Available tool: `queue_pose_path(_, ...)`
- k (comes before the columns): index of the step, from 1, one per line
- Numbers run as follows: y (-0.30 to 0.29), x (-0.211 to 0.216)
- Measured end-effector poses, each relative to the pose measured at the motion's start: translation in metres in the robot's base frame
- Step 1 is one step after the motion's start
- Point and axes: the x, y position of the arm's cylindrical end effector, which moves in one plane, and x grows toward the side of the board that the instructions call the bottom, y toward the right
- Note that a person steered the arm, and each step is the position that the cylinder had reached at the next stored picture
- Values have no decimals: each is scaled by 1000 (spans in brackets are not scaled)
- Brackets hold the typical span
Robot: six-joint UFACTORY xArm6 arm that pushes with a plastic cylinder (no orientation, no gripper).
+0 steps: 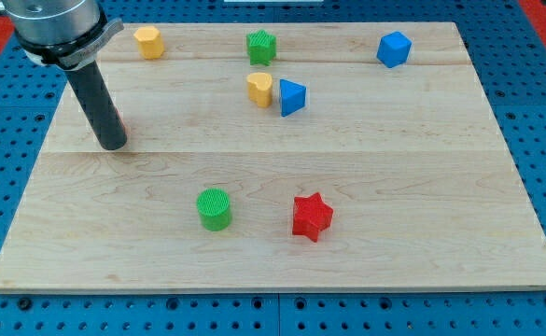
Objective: Push yellow heart towards center right
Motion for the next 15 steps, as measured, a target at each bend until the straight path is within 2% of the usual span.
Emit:
queue_pose_path(1, 13, 0)
queue_pose_path(3, 98, 0)
queue_pose_path(4, 168, 4)
queue_pose_path(5, 273, 1)
queue_pose_path(6, 334, -24)
queue_pose_path(8, 319, -90)
queue_pose_path(10, 231, -127)
queue_pose_path(12, 162, -112)
queue_pose_path(13, 146, -93)
queue_pose_path(14, 145, -51)
queue_pose_path(15, 141, -39)
